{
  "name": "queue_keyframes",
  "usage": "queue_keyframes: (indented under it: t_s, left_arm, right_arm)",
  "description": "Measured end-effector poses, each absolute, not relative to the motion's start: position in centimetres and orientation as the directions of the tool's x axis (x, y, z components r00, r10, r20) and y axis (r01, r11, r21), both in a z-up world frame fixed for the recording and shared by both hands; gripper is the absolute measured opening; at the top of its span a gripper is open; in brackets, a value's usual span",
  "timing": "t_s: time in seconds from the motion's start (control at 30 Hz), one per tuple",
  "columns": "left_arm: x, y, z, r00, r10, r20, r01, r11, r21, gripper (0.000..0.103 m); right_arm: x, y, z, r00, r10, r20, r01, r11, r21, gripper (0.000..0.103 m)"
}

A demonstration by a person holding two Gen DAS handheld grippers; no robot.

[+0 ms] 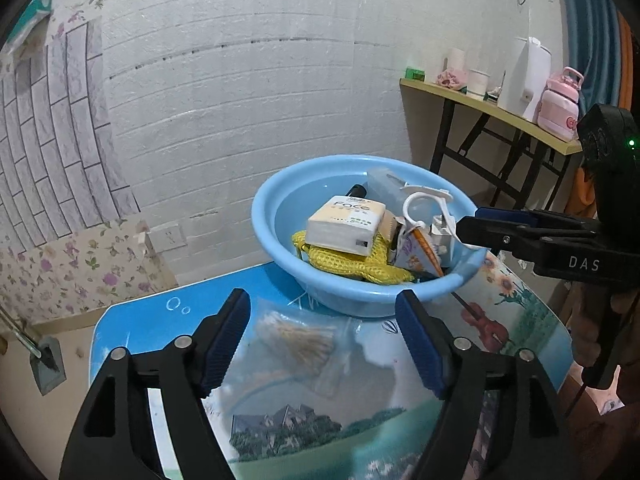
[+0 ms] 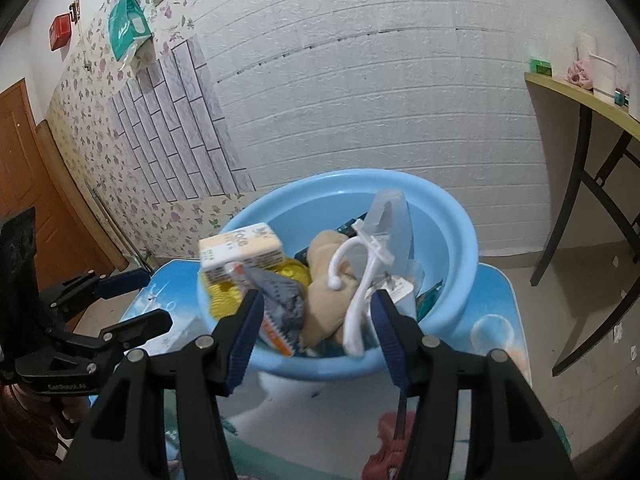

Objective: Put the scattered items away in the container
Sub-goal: 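Withdraw both tools from the basin toward the clear bag of cotton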

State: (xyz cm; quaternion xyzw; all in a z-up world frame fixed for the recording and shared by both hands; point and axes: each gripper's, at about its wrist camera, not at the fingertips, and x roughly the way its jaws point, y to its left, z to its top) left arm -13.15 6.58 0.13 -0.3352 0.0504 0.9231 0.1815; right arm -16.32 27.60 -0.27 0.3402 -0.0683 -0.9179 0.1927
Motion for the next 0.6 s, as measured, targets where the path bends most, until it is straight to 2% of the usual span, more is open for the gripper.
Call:
queue_keyframes:
  t_s: [0.23,0.6]
  left_arm:
    - [-10.7,5.8,-0.3,-0.696,0.303,-0.651,-0.380,-0.925,-0.024,0.079]
    - [-9.6,3.5,-3.4,-0.646,0.288,-0.707,-0.366,-0.929,-0.044,0.079]
  right_arm:
    - [-13.3,26.2,0.6,-0.697,-0.412,-0.586,0.342,-0.910,0.233,0.055]
    - [-10.7,23.9,-2.0,-0.609,-0.413,-0.676,0.377,-0.902,0.211,0.055]
